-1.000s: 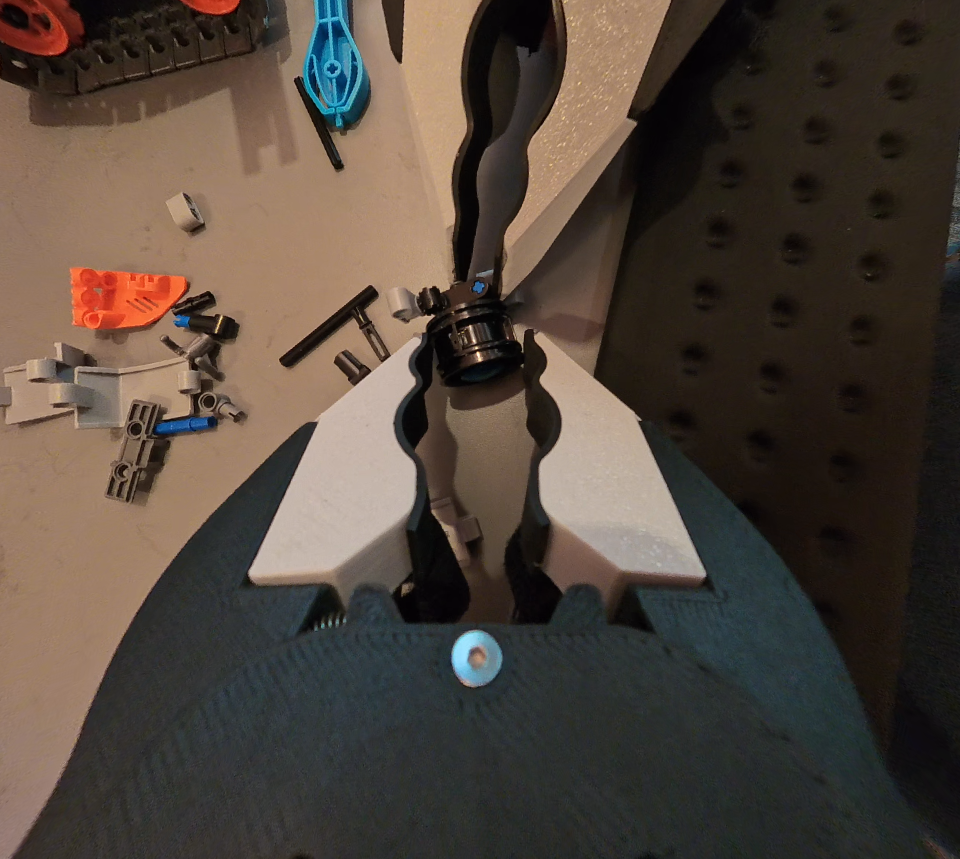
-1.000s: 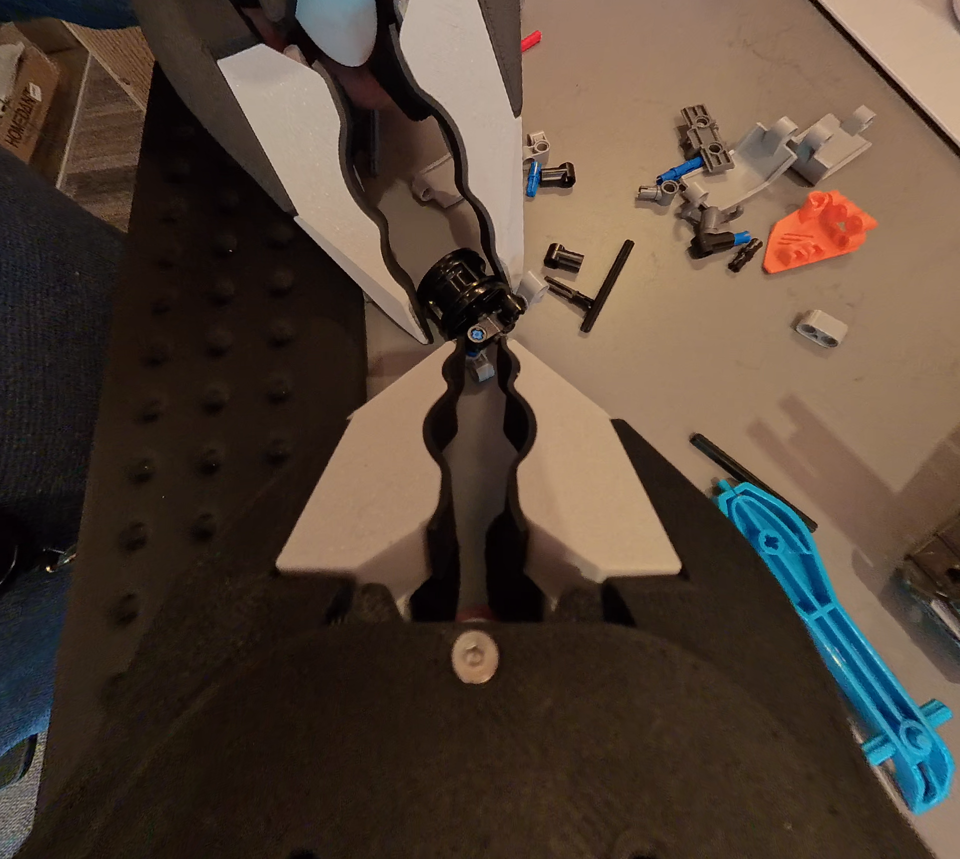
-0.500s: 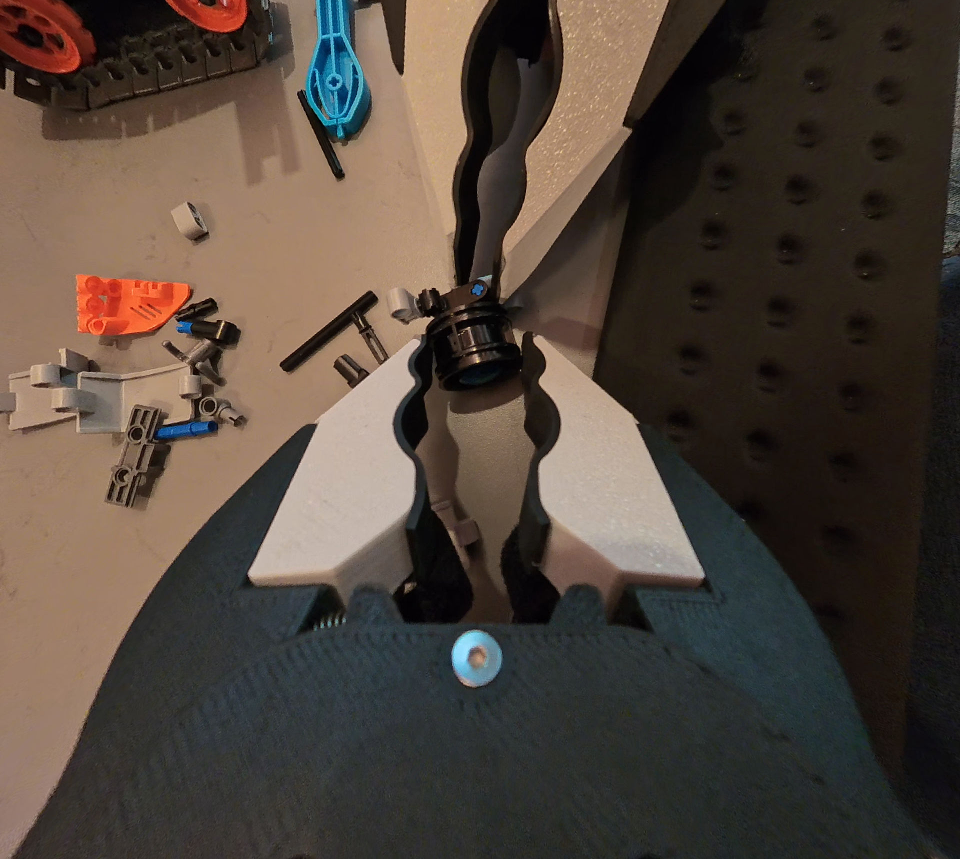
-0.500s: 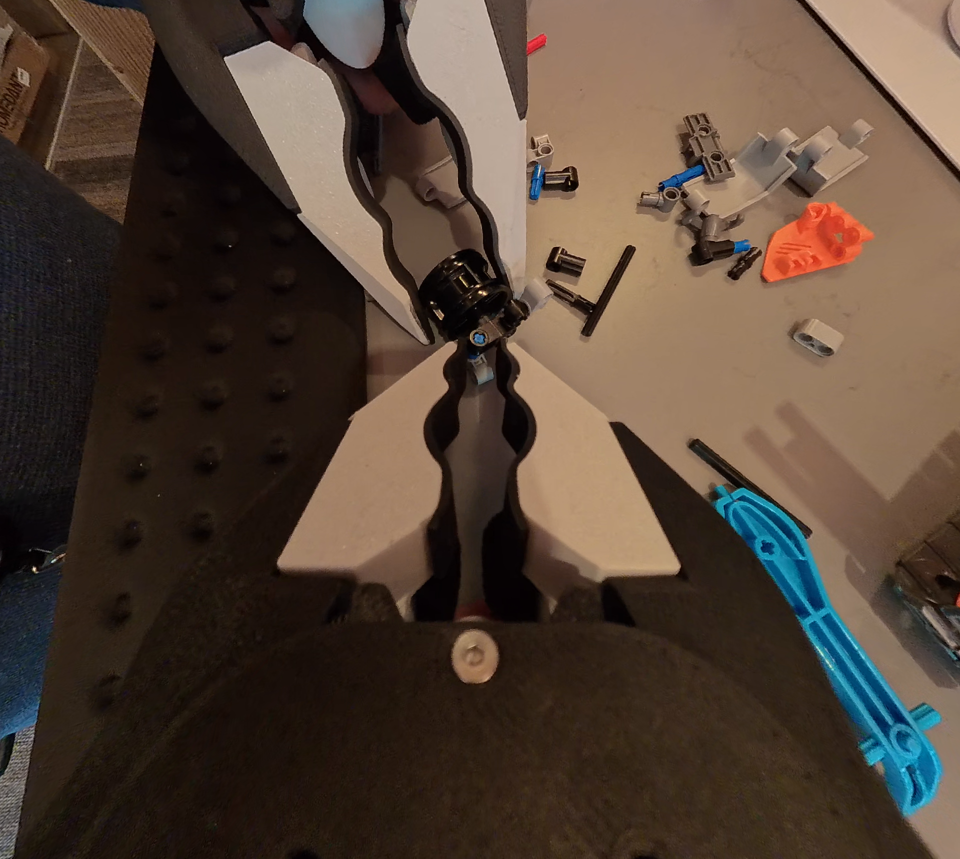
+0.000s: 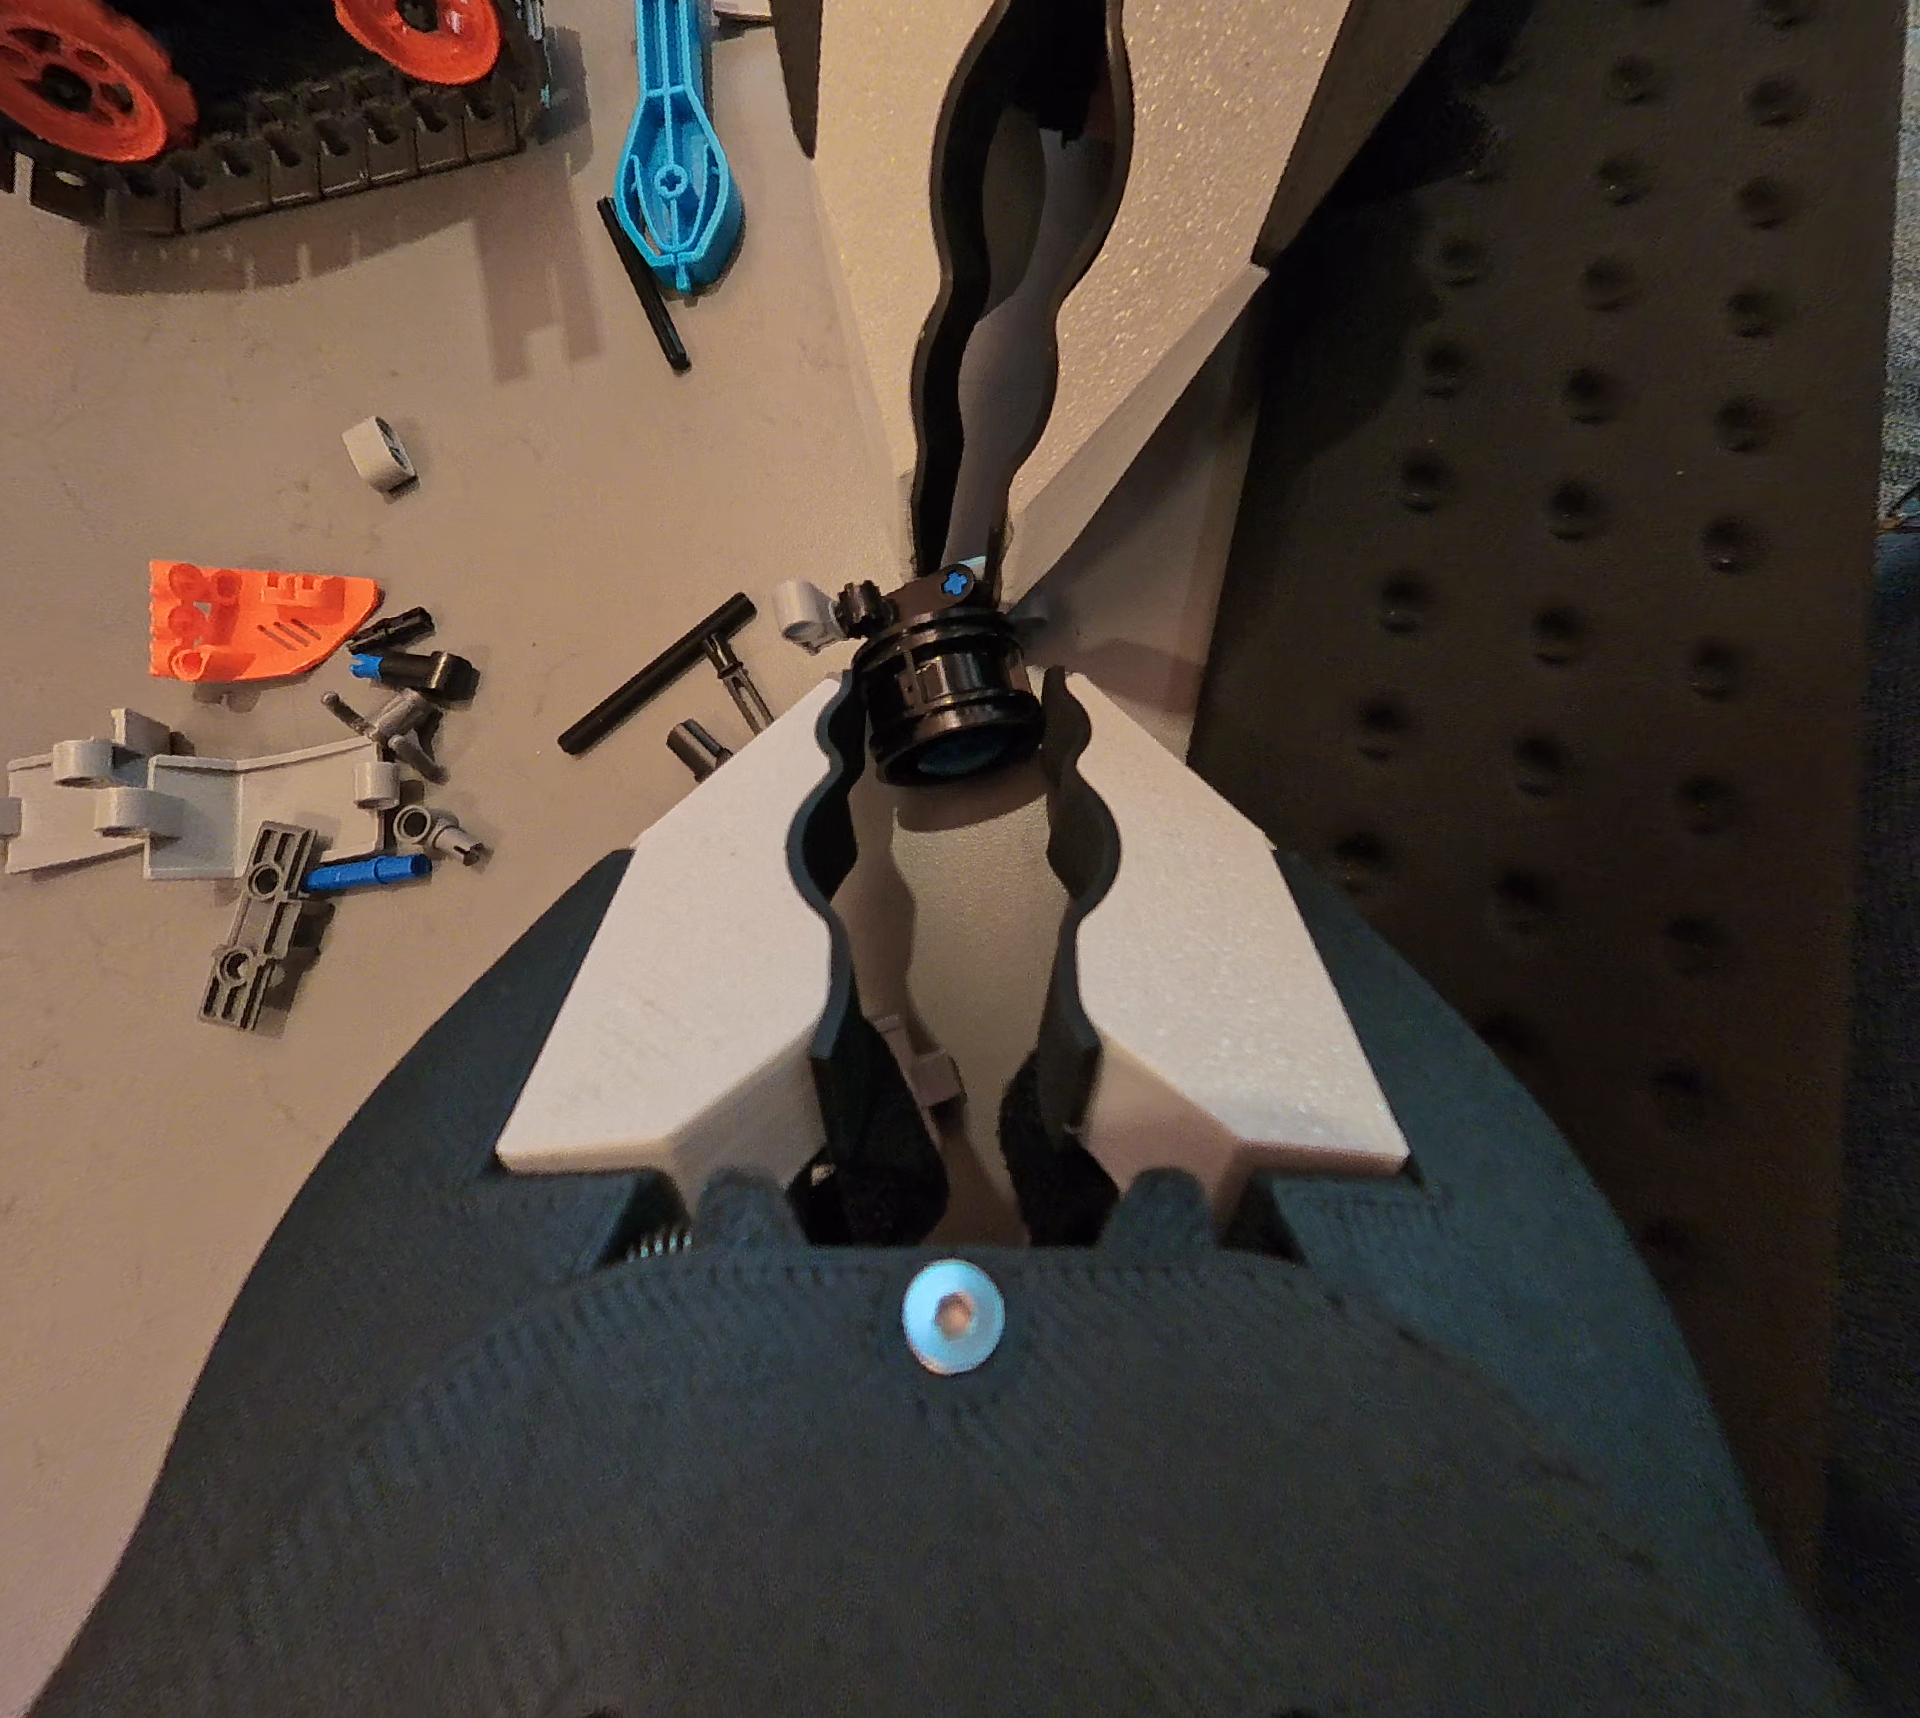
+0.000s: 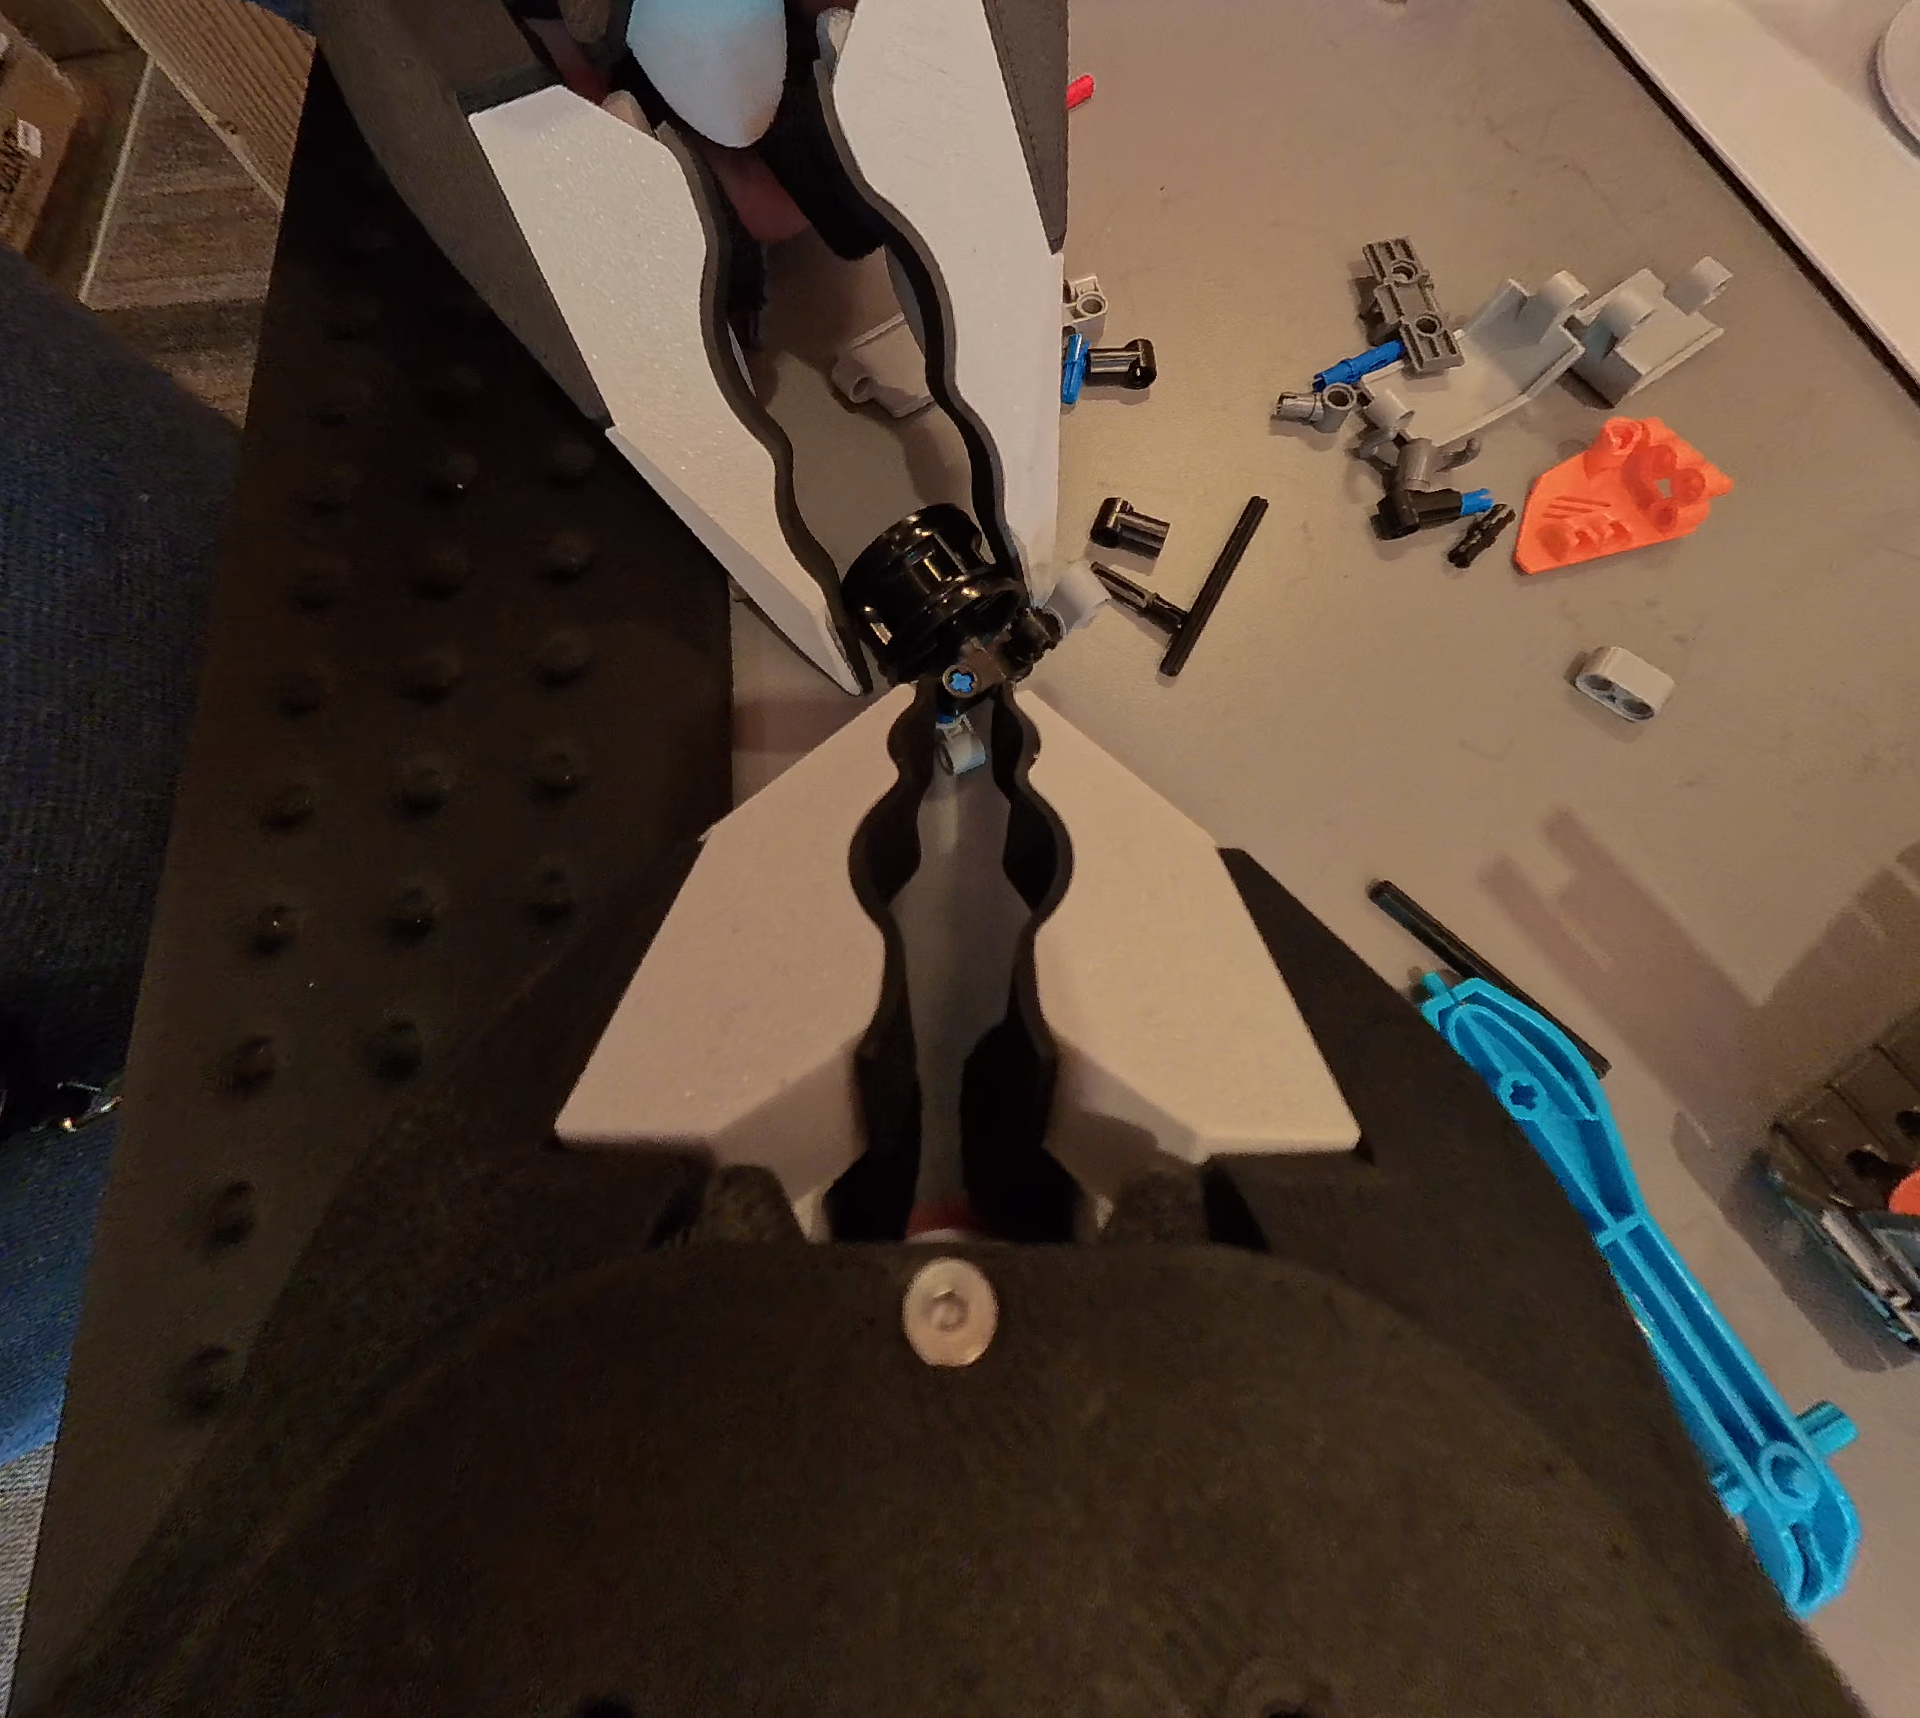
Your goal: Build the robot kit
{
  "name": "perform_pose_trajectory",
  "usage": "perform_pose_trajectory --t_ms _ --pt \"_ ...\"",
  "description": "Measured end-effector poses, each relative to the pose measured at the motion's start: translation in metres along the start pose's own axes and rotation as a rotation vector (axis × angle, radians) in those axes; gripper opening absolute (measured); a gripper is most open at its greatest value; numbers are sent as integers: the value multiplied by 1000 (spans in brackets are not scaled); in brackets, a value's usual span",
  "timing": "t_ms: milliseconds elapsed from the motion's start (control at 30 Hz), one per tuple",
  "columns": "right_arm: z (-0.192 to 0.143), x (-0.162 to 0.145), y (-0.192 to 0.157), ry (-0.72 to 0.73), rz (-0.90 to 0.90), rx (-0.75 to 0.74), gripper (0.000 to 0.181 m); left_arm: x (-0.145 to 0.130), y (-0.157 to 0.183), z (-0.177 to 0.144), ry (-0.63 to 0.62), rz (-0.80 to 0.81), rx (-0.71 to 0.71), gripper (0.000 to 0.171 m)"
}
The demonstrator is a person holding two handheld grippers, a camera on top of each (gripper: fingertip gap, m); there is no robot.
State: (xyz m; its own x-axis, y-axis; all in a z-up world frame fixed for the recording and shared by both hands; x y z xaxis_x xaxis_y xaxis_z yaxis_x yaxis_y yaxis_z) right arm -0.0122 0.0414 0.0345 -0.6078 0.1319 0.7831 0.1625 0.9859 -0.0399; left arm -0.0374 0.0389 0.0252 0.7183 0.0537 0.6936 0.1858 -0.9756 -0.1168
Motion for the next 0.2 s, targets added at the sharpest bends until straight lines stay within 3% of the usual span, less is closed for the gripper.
perform_pose_trajectory --t_ms 200 --pt "0 -1 -1 -4 -13 2 5 1 1 0 3 0 4 30"
Point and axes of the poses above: each gripper's, where its closed fingertips meet, z out along the fingers, x out of its top, y = z × x across the jaws, the point moved 2 cm from there along -z, back along the fingers, and after that the axes turned 2 degrees about x, right-handed, at the moved point
